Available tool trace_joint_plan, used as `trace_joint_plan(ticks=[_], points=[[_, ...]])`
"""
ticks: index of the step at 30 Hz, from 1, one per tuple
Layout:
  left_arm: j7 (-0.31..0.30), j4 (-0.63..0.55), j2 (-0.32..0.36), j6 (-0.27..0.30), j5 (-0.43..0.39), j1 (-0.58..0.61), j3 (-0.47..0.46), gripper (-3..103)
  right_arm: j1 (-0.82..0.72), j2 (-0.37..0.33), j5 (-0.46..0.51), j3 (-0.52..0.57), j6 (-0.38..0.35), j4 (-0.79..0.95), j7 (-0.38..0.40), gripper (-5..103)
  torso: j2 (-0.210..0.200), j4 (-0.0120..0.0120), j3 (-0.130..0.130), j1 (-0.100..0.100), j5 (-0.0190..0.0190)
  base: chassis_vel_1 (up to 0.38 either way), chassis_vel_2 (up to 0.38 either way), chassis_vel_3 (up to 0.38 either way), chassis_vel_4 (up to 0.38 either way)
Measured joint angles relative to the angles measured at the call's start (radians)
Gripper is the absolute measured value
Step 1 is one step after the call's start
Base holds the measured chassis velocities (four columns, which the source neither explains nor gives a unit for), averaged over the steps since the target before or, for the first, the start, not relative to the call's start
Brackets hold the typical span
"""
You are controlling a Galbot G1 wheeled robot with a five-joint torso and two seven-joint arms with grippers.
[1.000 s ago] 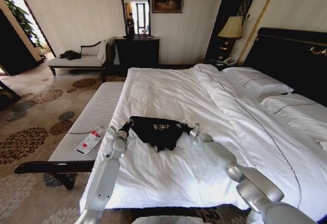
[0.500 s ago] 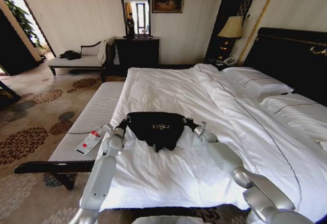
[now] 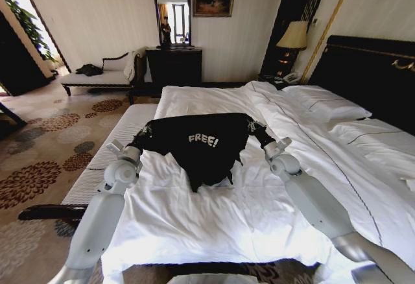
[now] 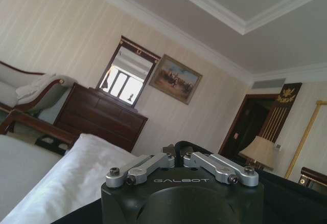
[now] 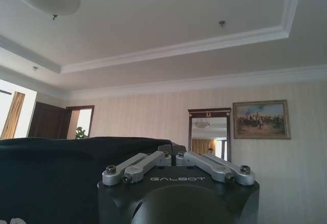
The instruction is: Fold the clothes on the bed.
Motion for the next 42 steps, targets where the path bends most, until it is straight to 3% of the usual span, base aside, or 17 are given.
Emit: trace_joint_plan(ticks=[11, 17, 21, 28, 37, 42], points=[[0.004, -0.071, 0.016, 0.000, 0.002, 0.075, -0.046, 2, -0.107, -0.049, 0.012, 0.055, -0.021, 0.153, 0.002, 0, 0.000, 0.0000, 0.000, 0.000, -0.0001, 0.000, 0.000, 0.000, 0.000], [0.019, -0.089, 0.018, -0.001, 0.032, 0.154, -0.064, 2, -0.248, -0.044, -0.045, 0.091, -0.018, 0.189, -0.008, 0, 0.000, -0.0004, 0.000, 0.000, -0.0002, 0.000, 0.000, 0.000, 0.000], [0.027, -0.050, -0.010, -0.006, 0.097, 0.200, -0.060, 2, -0.305, 0.006, -0.088, 0.035, 0.002, 0.131, -0.017, 0, 0.000, 0.0000, 0.000, 0.000, 0.0000, 0.000, 0.000, 0.000, 0.000], [-0.019, 0.051, -0.088, 0.020, 0.261, 0.263, -0.053, 2, -0.290, 0.137, -0.167, -0.087, 0.047, -0.124, -0.030, 0, 0.000, 0.0000, 0.000, 0.000, -0.0001, 0.000, 0.000, 0.000, 0.000], [-0.029, 0.071, -0.104, 0.021, 0.269, 0.273, -0.060, 2, -0.247, 0.236, -0.200, -0.114, 0.072, -0.228, -0.029, 0, 0.000, 0.0002, 0.000, 0.000, -0.0002, 0.000, 0.000, 0.000, 0.000], [-0.030, 0.073, -0.108, 0.020, 0.260, 0.264, -0.068, 2, -0.267, 0.230, -0.186, -0.116, 0.091, -0.206, -0.030, 1, 0.000, -0.0001, 0.000, 0.000, 0.0000, 0.000, 0.000, 0.000, 0.000]])
